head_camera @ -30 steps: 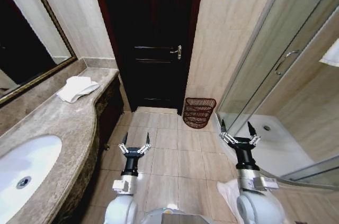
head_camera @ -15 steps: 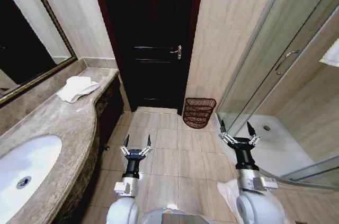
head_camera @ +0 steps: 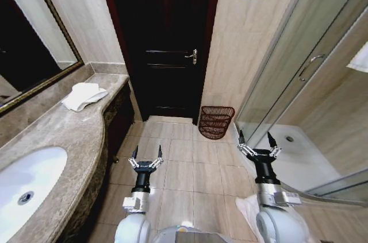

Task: Discard the used towel into the hamper.

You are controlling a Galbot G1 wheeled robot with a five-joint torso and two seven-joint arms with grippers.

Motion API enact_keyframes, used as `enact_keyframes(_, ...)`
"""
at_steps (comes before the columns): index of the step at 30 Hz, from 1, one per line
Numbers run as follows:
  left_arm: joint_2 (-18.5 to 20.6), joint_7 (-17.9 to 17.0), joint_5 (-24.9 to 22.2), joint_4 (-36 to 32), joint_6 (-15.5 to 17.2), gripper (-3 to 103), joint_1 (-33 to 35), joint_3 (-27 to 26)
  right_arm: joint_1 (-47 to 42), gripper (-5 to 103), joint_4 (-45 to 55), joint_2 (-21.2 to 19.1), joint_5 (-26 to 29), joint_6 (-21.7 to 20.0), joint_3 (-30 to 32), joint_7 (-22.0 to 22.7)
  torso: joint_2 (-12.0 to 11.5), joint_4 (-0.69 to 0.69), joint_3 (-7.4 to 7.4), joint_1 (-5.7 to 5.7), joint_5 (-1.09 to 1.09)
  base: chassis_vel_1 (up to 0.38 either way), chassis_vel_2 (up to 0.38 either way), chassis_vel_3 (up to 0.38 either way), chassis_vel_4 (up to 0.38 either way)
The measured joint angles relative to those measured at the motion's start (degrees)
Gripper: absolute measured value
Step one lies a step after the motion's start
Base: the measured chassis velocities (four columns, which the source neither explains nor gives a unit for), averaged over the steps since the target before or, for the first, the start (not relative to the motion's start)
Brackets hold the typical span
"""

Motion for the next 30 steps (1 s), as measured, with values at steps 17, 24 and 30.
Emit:
enact_keyframes(17, 0.01, -1.19, -0.21, 1.27, 0.01, 99, -0.48, 0.51, -0.16, 100, -0.51, -0.07, 0.01, 0.29, 0.0, -0.1, 0.0, 0.0, 0.0, 0.0, -0.01, -0.078, 0.079, 0.079, -0.087)
enact_keyframes(24, 0.0, -1.42, -0.15, 1.97, 0.01, 99, -0.76, 0.67, 0.16, 100, -1.08, -0.05, 0.01, 0.33, -0.16, -0.16, 0.0, 0.0, 0.01, 0.01, -0.01, -0.189, 0.196, 0.194, -0.183)
enact_keyframes(30, 0.0, -1.88, -0.1, 2.37, 0.02, 99, -1.2, 0.57, 0.65, 100, -1.8, -0.07, -0.01, 0.46, -0.27, -0.16, 0.0, 0.01, 0.01, 0.01, 0.02, -0.196, 0.184, 0.186, -0.186)
